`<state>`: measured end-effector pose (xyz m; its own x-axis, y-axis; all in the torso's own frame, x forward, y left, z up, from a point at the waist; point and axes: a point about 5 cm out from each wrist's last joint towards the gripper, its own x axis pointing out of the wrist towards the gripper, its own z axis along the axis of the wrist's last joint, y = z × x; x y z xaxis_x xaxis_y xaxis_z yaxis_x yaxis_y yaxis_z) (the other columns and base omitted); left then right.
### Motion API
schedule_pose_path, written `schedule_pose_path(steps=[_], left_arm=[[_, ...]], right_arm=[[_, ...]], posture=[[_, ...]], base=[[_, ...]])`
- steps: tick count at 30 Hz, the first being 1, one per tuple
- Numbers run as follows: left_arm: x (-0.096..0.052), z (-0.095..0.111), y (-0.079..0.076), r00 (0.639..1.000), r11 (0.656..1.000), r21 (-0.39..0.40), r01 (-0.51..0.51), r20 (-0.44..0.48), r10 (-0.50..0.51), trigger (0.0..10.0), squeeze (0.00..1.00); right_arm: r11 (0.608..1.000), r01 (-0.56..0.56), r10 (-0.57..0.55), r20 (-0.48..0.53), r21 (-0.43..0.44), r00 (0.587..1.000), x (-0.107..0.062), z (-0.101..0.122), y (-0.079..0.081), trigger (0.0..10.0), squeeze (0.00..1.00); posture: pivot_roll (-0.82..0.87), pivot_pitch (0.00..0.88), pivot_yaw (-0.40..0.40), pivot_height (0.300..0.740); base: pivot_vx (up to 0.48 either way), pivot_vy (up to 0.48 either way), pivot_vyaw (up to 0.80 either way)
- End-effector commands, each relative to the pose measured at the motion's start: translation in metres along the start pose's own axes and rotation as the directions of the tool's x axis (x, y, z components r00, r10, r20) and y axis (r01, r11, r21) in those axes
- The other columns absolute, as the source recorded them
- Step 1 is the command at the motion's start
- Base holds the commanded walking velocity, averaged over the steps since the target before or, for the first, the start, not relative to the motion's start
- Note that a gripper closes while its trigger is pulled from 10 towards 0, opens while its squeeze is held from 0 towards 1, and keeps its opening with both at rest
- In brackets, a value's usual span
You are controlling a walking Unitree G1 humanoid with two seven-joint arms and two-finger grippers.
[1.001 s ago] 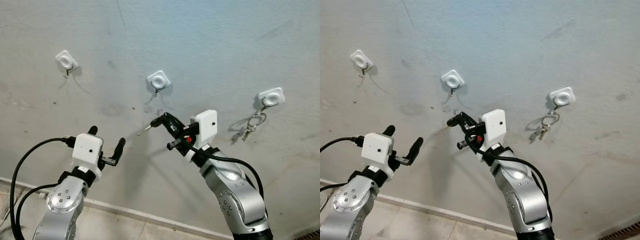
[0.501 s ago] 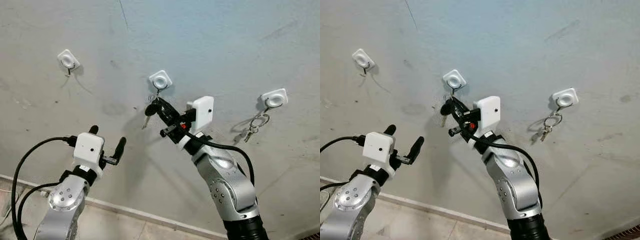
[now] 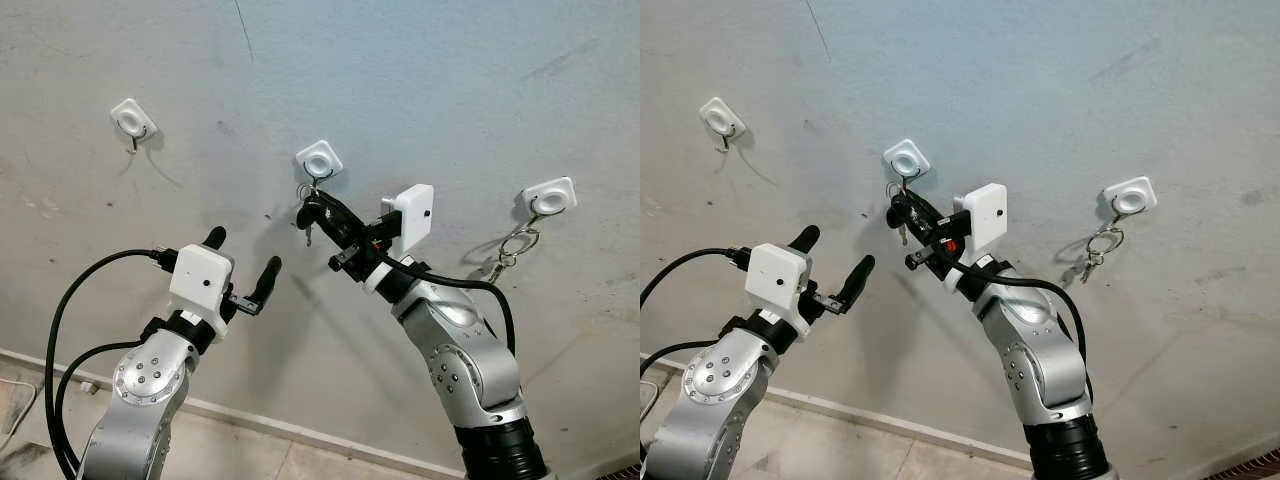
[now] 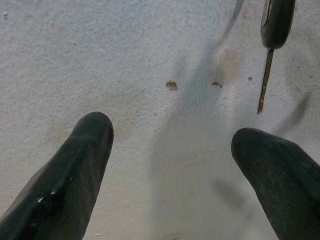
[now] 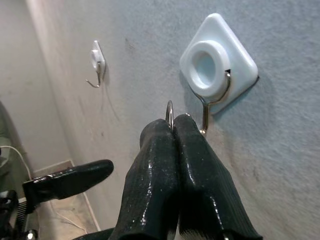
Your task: Hang keys on a hook
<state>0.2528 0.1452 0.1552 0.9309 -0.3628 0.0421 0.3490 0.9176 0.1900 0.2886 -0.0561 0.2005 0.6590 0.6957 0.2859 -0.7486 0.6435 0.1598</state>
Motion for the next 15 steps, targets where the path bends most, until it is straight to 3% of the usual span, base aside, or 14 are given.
schedule_pose_path(steps=[1, 9, 15], left_arm=[[0.000, 0.005, -0.004, 0.999, 1.000, -0.001, 0.031, 0.012, -0.031, 10.0, 0.00], [-0.001, 0.003, -0.007, 0.999, 0.999, -0.010, 0.046, 0.001, -0.046, 10.0, 0.00], [-0.002, 0.002, -0.007, 0.999, 0.999, -0.014, 0.048, -0.006, -0.048, 10.0, 0.00]], right_arm=[[0.999, -0.045, 0.046, 0.029, -0.003, 0.999, 0.004, 0.007, 0.002, 10.0, 0.00], [1.000, -0.012, 0.011, 0.042, 0.014, 0.999, 0.009, 0.007, -0.001, 10.0, 0.00], [0.996, 0.083, -0.082, -0.019, 0.031, 0.996, 0.009, -0.009, -0.007, 10.0, 0.00]], posture=[[0.24, 0.000, -0.068, 0.740], [0.24, 0.000, -0.067, 0.740], [0.24, 0.000, -0.068, 0.740]], base=[[0.000, 0.000, 0.00], [0.000, 0.000, 0.00], [0.000, 0.000, 0.00]])
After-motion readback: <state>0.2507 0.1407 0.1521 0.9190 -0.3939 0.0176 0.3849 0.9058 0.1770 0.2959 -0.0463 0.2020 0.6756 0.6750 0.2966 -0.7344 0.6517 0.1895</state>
